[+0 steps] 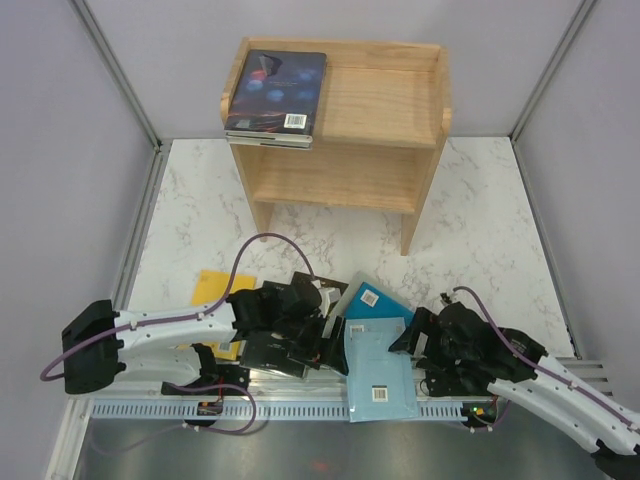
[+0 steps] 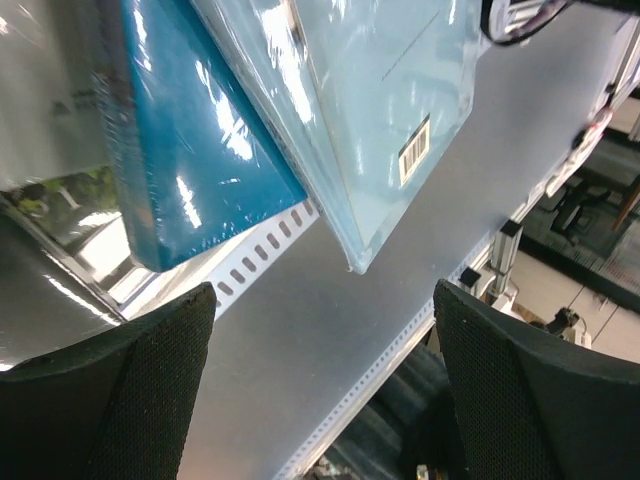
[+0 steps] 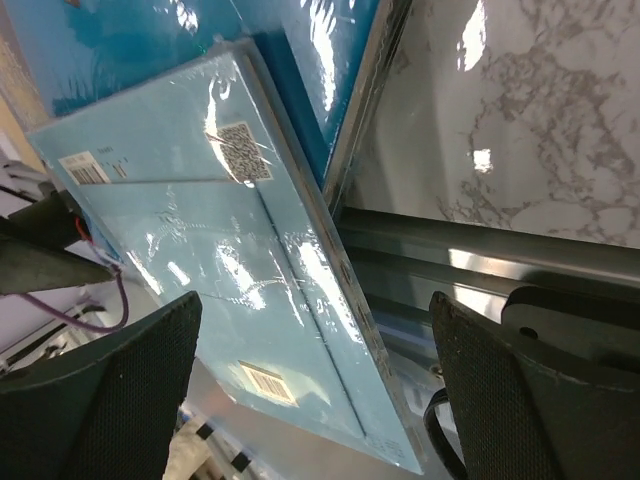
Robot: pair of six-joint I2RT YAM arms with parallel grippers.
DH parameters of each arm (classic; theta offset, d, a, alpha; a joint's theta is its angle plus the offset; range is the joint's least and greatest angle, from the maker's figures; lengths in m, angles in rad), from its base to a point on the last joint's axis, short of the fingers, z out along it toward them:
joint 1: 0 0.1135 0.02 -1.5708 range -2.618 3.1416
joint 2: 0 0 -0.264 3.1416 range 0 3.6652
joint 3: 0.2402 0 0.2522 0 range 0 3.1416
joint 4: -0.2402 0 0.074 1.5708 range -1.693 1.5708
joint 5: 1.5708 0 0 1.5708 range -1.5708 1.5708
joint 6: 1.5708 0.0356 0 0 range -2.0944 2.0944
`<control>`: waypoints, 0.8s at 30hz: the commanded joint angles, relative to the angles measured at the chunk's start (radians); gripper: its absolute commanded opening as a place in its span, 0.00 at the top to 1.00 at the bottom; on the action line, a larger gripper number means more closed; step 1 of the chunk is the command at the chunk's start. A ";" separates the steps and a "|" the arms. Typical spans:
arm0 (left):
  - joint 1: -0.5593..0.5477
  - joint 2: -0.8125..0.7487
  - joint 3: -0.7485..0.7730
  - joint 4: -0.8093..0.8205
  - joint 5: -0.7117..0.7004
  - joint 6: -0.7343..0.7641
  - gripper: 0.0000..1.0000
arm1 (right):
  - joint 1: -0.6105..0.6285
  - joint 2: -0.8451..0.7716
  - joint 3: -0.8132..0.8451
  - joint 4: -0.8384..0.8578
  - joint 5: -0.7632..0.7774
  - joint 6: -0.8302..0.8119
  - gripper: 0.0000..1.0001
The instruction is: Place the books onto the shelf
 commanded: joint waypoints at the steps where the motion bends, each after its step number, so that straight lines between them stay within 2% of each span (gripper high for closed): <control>1: -0.056 0.029 -0.015 0.076 -0.027 -0.064 0.08 | -0.003 -0.089 -0.081 0.033 -0.122 0.058 0.02; 10: -0.080 0.053 -0.083 0.200 0.006 -0.129 0.08 | -0.003 -0.096 -0.137 0.075 -0.166 0.022 0.02; 13: -0.081 0.064 -0.091 0.227 0.014 -0.140 0.08 | -0.003 -0.094 -0.129 0.086 -0.166 0.011 0.18; 14: -0.081 0.066 -0.092 0.233 0.014 -0.144 0.08 | -0.003 -0.096 -0.127 0.086 -0.170 0.008 0.34; 15: -0.081 0.064 -0.094 0.231 0.014 -0.146 0.08 | -0.003 -0.100 -0.126 0.084 -0.176 0.006 0.43; 16: -0.083 0.063 -0.095 0.231 0.011 -0.146 0.08 | -0.003 -0.108 -0.127 0.080 -0.181 0.000 0.57; 18: -0.083 0.050 -0.101 0.231 0.007 -0.152 0.08 | -0.003 -0.125 -0.130 0.072 -0.190 -0.006 0.70; 19: -0.083 0.044 -0.104 0.231 0.002 -0.155 0.08 | -0.003 -0.142 -0.133 0.067 -0.202 -0.004 0.84; 21: -0.081 0.021 -0.115 0.233 -0.003 -0.163 0.08 | -0.003 -0.175 -0.135 0.058 -0.213 0.003 0.98; 24: -0.081 0.000 -0.126 0.228 -0.012 -0.173 0.08 | -0.003 -0.217 -0.127 0.055 -0.224 0.019 1.00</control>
